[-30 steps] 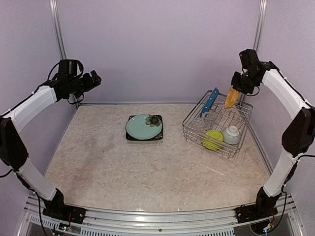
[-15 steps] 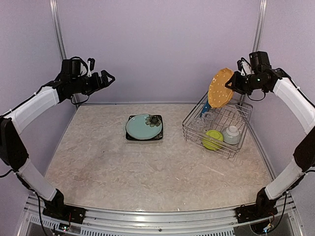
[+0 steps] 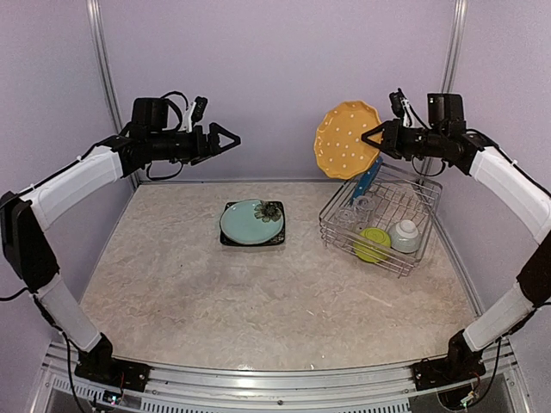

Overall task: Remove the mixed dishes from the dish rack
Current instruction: Pass from the right arm to the left, then place the plate on the plate.

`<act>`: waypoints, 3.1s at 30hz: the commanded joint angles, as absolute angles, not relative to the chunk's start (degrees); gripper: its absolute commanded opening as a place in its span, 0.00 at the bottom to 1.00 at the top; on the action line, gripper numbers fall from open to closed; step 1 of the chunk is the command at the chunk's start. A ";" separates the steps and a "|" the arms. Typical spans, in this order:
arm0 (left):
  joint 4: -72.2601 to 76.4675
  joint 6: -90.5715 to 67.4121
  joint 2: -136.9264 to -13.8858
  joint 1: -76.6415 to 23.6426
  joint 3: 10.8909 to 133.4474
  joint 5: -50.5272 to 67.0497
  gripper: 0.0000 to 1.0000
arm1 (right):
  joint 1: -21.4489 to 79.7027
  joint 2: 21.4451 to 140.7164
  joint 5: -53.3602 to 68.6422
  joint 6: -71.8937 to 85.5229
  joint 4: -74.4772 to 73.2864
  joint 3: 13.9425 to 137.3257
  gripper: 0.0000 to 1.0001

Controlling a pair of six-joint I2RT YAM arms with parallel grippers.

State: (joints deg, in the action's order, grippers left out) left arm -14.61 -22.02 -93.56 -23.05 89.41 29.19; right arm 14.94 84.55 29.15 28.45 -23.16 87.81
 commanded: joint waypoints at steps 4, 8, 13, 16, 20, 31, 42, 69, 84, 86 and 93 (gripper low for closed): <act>-15.77 -25.43 -97.10 -24.92 92.39 37.63 0.92 | 19.35 85.88 39.42 31.59 -4.70 86.57 0.00; -16.36 -27.99 -98.94 -25.46 93.52 40.18 0.87 | 21.41 87.71 41.31 32.30 -2.51 86.76 0.00; -15.35 -31.53 -100.89 -25.88 94.38 41.31 0.82 | 23.01 89.41 43.11 34.16 -0.18 86.57 0.00; -13.94 -32.51 -102.04 -26.40 94.34 41.76 0.80 | 24.23 90.67 44.27 35.41 2.32 86.49 0.00; -13.60 -32.80 -103.86 -26.98 95.28 41.87 0.73 | 25.38 91.56 44.87 36.62 4.12 86.44 0.00; -10.97 -33.88 -106.93 -26.98 98.15 42.22 0.46 | 26.53 91.74 47.07 41.54 10.58 82.84 0.00; -10.74 -33.63 -108.59 -26.98 99.57 43.38 0.32 | 26.63 92.73 49.09 44.75 14.42 81.79 0.00; -7.98 -41.52 -103.93 -21.02 90.24 46.08 0.00 | 23.20 91.77 35.91 35.87 -4.00 81.59 0.96; -17.52 -38.66 -107.86 -15.12 89.41 39.67 0.00 | 21.80 87.22 12.10 30.87 -16.84 80.96 0.99; -18.20 -37.69 -108.69 -14.98 89.64 39.05 0.00 | 21.81 86.81 12.18 30.68 -16.70 80.88 0.99; -20.43 -35.30 -111.73 -15.05 89.88 36.51 0.00 | 21.39 86.60 14.11 31.20 -17.25 80.20 0.99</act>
